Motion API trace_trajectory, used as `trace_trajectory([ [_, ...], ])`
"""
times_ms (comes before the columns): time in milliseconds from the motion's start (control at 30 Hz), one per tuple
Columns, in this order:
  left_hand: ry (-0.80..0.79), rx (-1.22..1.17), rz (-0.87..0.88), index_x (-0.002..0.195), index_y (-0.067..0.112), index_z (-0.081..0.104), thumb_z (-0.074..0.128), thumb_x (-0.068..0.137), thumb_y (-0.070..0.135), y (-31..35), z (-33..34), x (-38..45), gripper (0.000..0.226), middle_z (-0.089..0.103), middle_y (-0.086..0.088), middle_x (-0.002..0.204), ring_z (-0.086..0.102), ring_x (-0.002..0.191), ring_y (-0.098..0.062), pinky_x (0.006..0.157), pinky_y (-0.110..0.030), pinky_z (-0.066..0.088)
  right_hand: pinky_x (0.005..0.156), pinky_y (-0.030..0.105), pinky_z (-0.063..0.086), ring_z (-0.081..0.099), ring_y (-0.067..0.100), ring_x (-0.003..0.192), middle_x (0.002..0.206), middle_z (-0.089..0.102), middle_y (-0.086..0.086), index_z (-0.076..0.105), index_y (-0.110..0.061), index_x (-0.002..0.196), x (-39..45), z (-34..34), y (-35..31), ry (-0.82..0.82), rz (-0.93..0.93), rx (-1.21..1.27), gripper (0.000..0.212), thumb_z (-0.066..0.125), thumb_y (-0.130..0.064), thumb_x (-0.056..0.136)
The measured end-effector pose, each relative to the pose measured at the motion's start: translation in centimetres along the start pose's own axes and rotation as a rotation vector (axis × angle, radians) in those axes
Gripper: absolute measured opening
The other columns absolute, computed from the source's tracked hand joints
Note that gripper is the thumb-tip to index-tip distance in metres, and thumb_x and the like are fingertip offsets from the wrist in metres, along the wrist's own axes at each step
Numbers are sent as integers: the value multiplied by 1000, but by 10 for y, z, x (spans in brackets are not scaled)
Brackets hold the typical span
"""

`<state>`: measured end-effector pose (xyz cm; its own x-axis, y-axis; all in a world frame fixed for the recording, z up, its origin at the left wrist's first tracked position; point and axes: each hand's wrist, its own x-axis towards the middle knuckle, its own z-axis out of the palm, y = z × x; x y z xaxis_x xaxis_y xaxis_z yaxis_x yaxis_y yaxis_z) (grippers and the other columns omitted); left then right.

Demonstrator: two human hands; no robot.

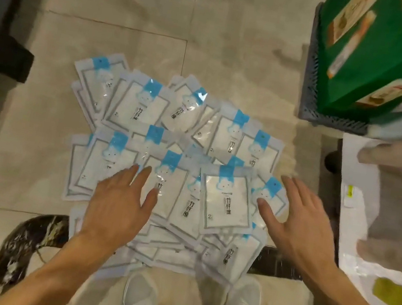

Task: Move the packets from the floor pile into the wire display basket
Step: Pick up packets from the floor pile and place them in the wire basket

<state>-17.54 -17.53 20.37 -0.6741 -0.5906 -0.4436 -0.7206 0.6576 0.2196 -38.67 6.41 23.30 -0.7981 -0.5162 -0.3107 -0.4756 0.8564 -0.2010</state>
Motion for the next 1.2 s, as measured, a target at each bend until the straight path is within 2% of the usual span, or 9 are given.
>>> trace_trajectory([
  [333,132,-53,-67,160,10,25,28,105,54,-90,247,147,71,20,-15,168,22,154,-31,122,-53,21,127,38,12,17,27,157,169,21,15,19,-10,163,90,278,68,-10,98,90,98,43,-72,92],
  [433,197,-38,-106,161,5,16,21,98,65,-102,288,157,87,17,-16,168,15,156,-28,126,-48,11,129,42,11,11,30,158,169,14,21,13,-1,162,96,331,81,23,162,172,116,39,-85,86],
  [600,274,-111,-145,160,6,18,29,95,66,-107,308,162,89,18,-14,168,15,155,-24,126,-41,3,130,36,5,3,18,158,172,2,10,11,-1,163,98,360,93,74,268,357,129,48,-86,72],
  [700,247,-177,-147,153,9,32,40,91,65,-109,302,163,84,24,-12,166,18,153,-24,124,-44,5,127,31,14,11,11,155,169,12,6,32,-3,155,99,359,97,92,284,484,123,62,-82,66],
  [767,217,-259,-187,141,12,46,53,84,64,-107,290,166,77,43,-12,153,32,145,-30,120,-49,16,122,24,20,22,10,149,163,18,2,37,-2,150,99,352,98,99,325,587,121,70,-77,61],
  [833,215,-332,-238,126,14,56,72,78,60,-103,276,169,68,60,-9,130,49,128,-34,111,-52,30,123,30,25,27,15,148,159,22,-1,41,-2,146,99,343,101,91,349,626,110,77,-70,67],
  [933,237,-523,-330,124,15,52,88,76,33,-91,252,162,63,61,-5,118,56,110,-28,98,-41,44,120,41,34,39,24,143,154,37,6,48,-3,139,95,327,102,133,349,602,78,82,-47,83],
  [1067,188,-699,-454,133,18,50,93,72,24,-81,222,145,75,55,1,117,55,99,-22,80,-34,48,76,43,60,72,27,91,108,72,9,56,-20,106,83,295,96,59,465,921,27,78,-18,91],
  [1200,1,-934,-428,98,19,70,88,76,14,-94,193,124,28,76,-2,100,73,95,-25,90,-46,58,68,35,64,78,21,86,97,80,1,60,-25,109,68,255,90,-78,462,1111,29,70,-3,94],
])
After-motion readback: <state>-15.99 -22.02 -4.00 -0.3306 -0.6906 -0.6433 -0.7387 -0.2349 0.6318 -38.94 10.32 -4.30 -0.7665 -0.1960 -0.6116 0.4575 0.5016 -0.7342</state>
